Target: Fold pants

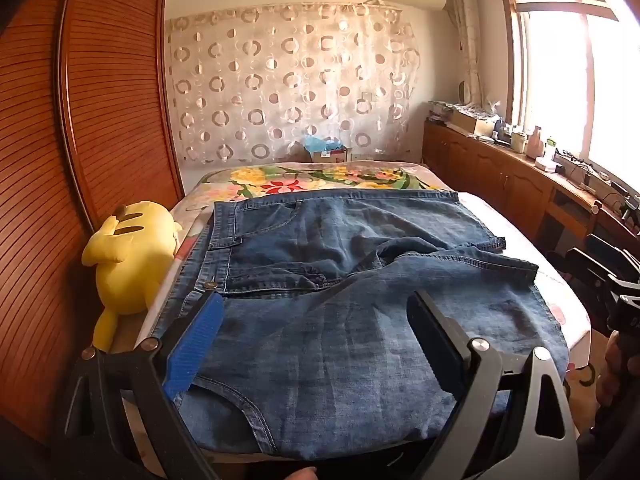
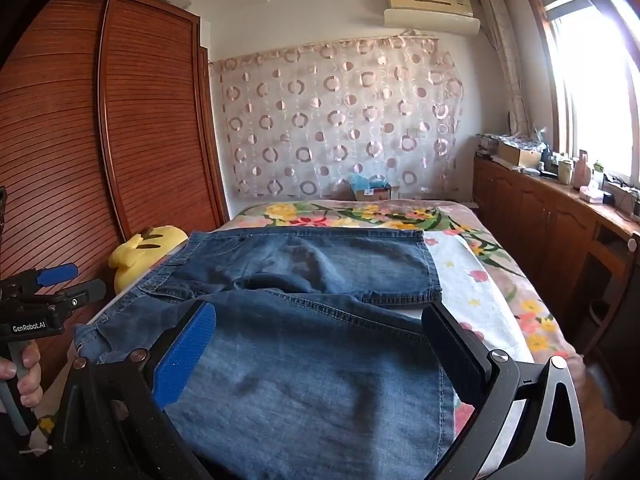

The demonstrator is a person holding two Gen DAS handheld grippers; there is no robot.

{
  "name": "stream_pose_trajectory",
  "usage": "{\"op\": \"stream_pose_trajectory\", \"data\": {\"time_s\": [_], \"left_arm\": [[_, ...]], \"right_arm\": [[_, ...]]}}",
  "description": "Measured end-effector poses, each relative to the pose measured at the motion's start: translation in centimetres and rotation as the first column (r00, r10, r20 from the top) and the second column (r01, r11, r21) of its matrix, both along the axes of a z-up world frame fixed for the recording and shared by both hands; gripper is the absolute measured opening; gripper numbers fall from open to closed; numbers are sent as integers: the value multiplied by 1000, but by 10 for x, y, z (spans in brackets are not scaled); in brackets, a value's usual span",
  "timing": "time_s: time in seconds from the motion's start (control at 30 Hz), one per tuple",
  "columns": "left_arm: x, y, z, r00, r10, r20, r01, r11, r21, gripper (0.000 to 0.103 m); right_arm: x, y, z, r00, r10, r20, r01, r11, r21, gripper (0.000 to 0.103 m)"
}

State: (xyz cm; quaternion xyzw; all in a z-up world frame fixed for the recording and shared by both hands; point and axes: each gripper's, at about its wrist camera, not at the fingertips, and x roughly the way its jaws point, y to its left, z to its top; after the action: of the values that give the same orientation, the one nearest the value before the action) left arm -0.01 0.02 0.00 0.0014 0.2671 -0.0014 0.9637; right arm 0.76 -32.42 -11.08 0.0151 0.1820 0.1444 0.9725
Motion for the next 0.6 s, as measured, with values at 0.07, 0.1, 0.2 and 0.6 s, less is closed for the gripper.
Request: {"op": "stream_pose_trajectory", "data": {"time_s": [0.07,0.1,0.2,0.6], "left_arm": [[0,0,0,1000,-2,0,2,1000,6,94],[0,0,0,1000,-3,0,3,1000,5,94],[-1,0,1,1000,-4,-1,4,1000,3,94],[0,0,0,1000,-1,-5,1,1000,4,94]], "right_arm": [[0,0,0,1000,0,2,0,1000,-4,103],[0,0,0,1000,0,3,0,1000,-6,103],[-3,4,1,1000,1,8,-1,1000,-8,103],[1,4,1,1000,6,3,-6,1000,-14,103]]}}
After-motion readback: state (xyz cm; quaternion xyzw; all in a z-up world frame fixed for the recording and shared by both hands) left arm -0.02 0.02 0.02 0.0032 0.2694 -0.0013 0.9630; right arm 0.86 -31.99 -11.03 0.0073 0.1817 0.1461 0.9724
